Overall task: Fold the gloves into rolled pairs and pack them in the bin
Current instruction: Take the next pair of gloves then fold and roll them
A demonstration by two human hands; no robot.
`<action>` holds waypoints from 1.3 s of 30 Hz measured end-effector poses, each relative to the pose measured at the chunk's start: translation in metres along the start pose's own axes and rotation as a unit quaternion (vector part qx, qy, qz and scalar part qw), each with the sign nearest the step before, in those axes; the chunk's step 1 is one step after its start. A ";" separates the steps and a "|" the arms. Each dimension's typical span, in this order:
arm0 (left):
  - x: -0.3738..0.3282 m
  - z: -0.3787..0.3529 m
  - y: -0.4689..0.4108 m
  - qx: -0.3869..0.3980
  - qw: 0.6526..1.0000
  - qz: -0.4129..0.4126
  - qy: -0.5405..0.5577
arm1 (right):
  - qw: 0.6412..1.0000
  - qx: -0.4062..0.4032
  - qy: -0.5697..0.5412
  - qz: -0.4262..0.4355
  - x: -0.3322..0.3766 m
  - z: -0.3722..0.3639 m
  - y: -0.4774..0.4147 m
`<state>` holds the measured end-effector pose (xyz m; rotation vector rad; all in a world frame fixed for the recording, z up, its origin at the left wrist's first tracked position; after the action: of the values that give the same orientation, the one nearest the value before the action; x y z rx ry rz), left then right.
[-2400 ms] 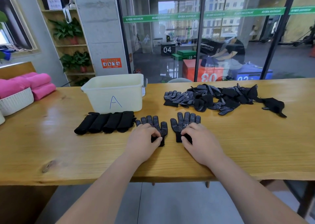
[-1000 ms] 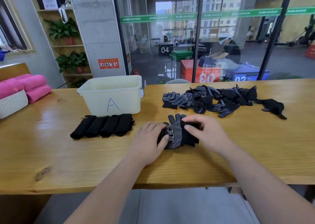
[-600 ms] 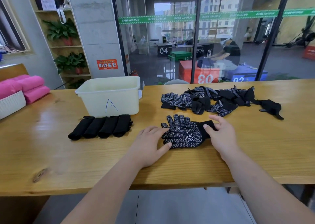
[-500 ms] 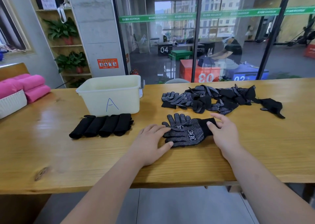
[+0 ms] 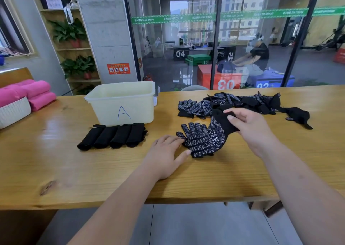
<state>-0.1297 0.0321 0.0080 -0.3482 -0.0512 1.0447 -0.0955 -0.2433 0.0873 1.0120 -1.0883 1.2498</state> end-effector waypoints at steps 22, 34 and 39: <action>0.015 0.005 0.004 -0.042 0.995 0.082 0.029 | 0.975 0.057 0.153 0.150 0.098 -0.047 -0.015; 0.019 0.002 0.001 -0.046 0.994 0.095 0.037 | 0.872 0.061 0.418 0.248 -0.010 -0.120 -0.001; 0.020 0.002 0.000 -0.046 0.993 0.102 0.044 | 0.868 0.013 0.424 0.259 -0.033 -0.125 0.000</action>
<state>-0.1200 0.0500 0.0069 -0.4914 0.0164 1.2294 -0.0874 -0.1281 0.0293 0.0841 -0.6330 1.8882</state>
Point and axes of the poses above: each hand's wrist, its own y-axis away from the middle knuckle, its own z-axis out of the back of the hand, x = y × z, the point moved 6 cm from there along -y, towards the middle knuckle, and after that the axes turned 14 degrees about -z, right-handed, at the moved point
